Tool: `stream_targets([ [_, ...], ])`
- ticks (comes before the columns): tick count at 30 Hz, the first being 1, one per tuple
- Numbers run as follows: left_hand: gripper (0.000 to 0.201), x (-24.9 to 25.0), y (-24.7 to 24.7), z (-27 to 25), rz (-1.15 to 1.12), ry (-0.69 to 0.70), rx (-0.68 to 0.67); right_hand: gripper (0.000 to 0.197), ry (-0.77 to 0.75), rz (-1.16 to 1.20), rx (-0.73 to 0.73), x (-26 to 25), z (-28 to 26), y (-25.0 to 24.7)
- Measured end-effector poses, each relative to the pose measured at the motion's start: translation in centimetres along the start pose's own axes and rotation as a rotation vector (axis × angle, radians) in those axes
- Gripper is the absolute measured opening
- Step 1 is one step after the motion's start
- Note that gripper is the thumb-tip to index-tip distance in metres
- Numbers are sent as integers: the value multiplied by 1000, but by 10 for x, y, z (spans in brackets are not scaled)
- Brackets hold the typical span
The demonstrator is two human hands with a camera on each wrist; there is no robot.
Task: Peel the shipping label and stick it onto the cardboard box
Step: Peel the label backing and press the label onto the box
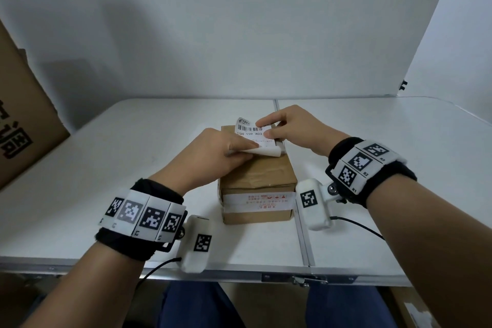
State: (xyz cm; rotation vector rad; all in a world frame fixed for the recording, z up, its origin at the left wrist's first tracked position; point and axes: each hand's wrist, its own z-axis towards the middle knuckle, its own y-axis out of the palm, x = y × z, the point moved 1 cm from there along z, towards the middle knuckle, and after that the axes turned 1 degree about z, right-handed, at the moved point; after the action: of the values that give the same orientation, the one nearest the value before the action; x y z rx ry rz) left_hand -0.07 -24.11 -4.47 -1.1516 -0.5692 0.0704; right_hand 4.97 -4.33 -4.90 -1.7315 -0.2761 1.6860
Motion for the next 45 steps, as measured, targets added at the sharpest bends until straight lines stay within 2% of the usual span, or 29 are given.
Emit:
stream_targets([
  [20,26,-6,8,0,1,19,16,29,-27,-33,19,3,0,5],
  [37,26,-7,0,10,114,-8,-99,26,-68,-94,36,6,-5,10],
  [45,26,-7,-2,11,99,-25,-132,33,-86,-150,64,8,-6,10],
])
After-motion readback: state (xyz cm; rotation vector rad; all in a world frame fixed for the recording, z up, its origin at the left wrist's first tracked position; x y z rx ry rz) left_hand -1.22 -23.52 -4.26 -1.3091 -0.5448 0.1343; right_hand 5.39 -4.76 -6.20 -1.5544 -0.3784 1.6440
